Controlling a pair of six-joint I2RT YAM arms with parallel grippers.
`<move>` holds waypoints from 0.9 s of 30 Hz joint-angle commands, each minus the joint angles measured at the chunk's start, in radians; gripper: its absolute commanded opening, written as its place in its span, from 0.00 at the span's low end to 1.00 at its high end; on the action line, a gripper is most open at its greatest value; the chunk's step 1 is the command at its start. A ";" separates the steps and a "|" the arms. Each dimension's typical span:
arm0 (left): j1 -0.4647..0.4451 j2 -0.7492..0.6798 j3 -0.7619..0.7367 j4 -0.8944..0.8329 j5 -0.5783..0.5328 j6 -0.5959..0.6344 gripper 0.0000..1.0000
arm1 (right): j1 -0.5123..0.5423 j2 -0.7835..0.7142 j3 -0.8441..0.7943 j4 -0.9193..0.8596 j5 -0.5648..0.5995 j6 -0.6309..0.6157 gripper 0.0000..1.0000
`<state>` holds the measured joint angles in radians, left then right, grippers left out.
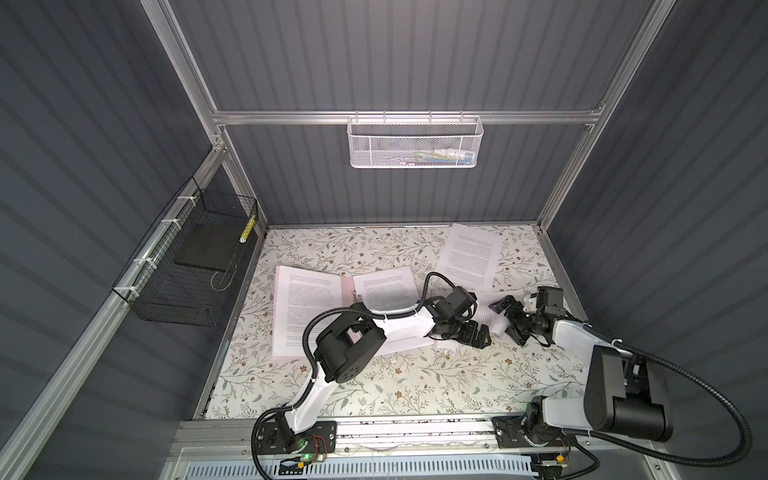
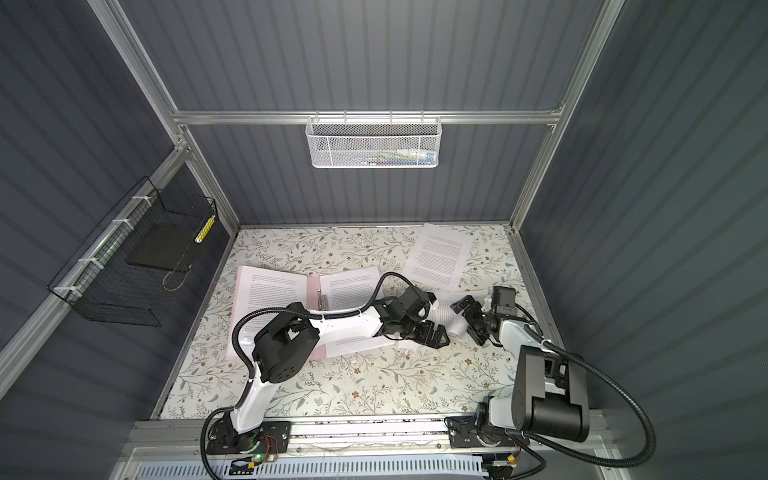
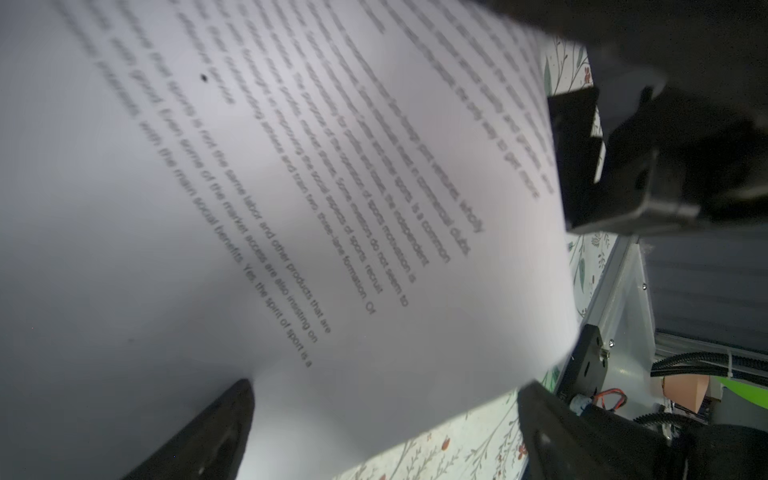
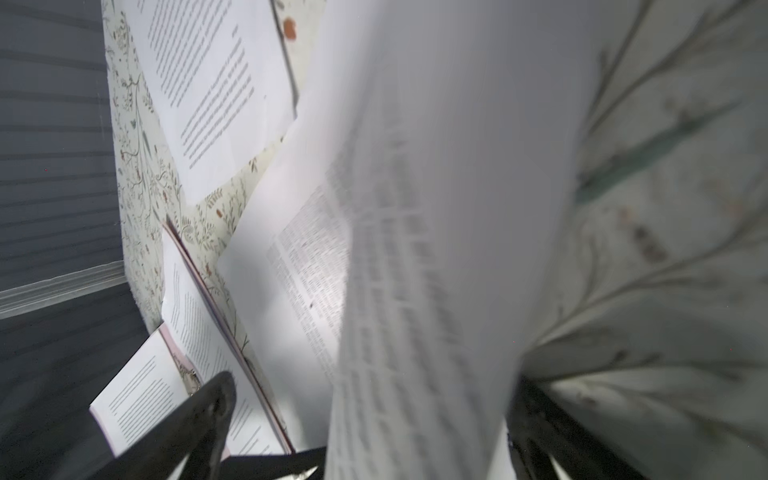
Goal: Put the files into the folder
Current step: 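Lift the sheet's edge with the left gripper while the right gripper approaches it, then grasp the raised sheet edge with the right gripper beside the left gripper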
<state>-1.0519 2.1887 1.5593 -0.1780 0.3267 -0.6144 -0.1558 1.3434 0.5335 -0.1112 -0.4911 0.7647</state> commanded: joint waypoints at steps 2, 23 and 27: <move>0.004 0.098 -0.036 -0.130 -0.007 -0.018 1.00 | 0.072 -0.048 -0.044 0.054 -0.050 0.140 0.99; 0.004 0.108 -0.051 -0.119 -0.004 -0.018 1.00 | 0.212 -0.378 -0.267 0.169 0.255 0.529 0.91; 0.004 0.108 -0.051 -0.122 -0.005 -0.015 1.00 | 0.218 -0.497 -0.319 0.113 0.342 0.584 0.85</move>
<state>-1.0492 2.1941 1.5642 -0.1749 0.3420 -0.6144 0.0547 0.9051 0.2447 0.0467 -0.2508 1.2797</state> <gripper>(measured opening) 0.996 0.853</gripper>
